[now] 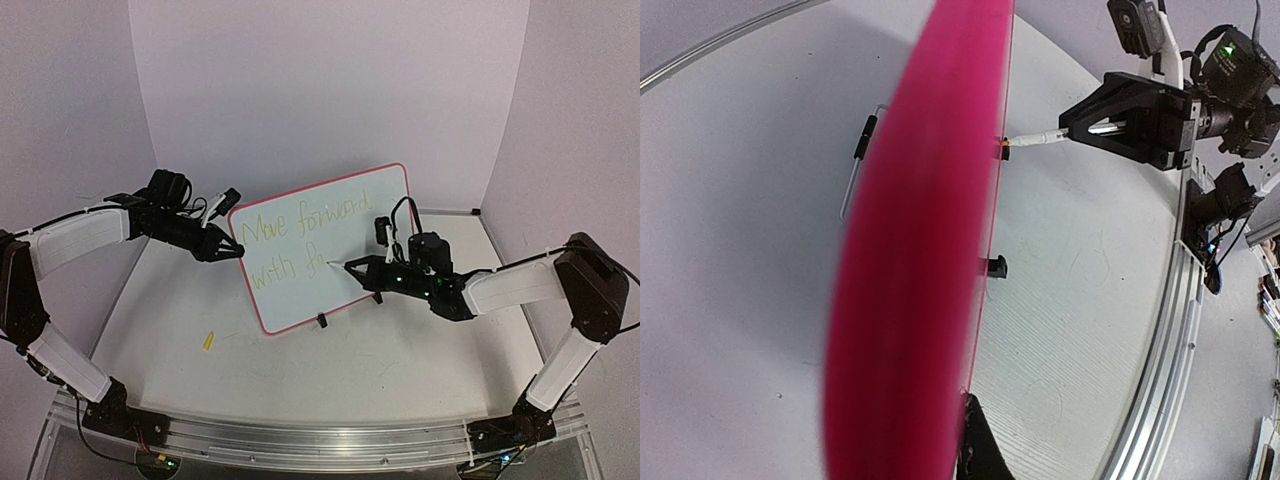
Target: Write a sentence on the whiteboard
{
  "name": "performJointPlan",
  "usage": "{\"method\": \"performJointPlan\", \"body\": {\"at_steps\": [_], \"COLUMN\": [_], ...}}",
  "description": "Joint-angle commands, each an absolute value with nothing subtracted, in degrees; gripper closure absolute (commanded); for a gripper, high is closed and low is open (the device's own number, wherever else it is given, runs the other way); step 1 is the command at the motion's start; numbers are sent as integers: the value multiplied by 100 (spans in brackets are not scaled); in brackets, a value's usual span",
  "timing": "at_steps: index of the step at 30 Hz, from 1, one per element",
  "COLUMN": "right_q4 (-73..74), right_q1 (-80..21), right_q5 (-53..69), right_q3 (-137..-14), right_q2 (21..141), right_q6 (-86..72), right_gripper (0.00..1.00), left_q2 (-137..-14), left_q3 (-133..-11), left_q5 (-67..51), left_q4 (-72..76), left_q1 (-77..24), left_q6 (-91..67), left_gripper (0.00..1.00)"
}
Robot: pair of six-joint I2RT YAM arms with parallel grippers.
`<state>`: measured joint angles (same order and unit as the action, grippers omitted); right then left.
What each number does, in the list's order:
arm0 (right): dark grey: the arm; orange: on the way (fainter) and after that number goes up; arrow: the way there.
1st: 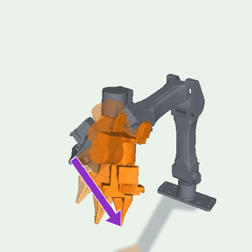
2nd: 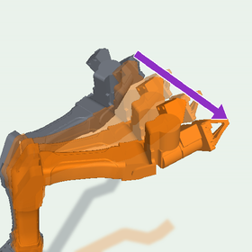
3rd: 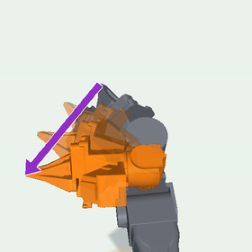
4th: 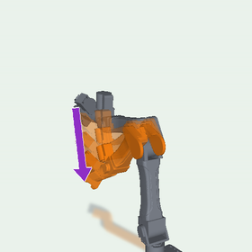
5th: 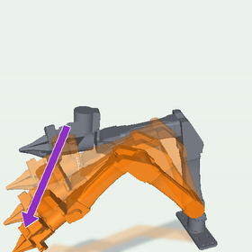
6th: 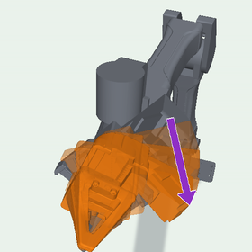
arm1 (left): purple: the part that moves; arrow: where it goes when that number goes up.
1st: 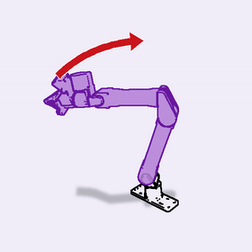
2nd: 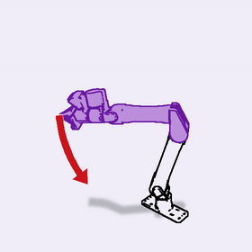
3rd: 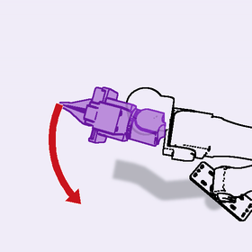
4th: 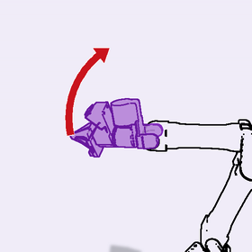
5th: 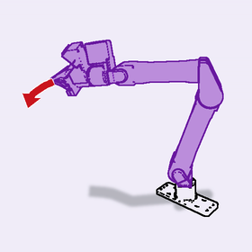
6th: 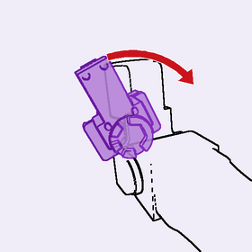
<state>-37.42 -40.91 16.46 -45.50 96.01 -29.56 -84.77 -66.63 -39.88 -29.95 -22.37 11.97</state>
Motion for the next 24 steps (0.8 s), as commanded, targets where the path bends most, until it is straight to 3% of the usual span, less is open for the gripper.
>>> {"method": "performJointPlan", "body": {"at_steps": [1,11,24], "right_q4": [-3802,-3065,-3116], "right_q1": [-4069,-4041,-4016], "right_q5": [1464,1596,1690], "right_q3": [-4583,-4592,-4732], "right_q2": [9222,8399,8899], "right_q6": [-2871,-2336,-2416], "right_gripper": [100,100,100], "left_q2": [-8749,-8704,-8699], "left_q3": [-6620,-6614,-6602], "left_q5": [-3459,-3455,-3423], "left_q4": [-3226,-3208,-3208], "left_q1": [-2461,-2466,-2509], "left_q6": [1464,1466,1464], "left_gripper": [100,100,100]}}
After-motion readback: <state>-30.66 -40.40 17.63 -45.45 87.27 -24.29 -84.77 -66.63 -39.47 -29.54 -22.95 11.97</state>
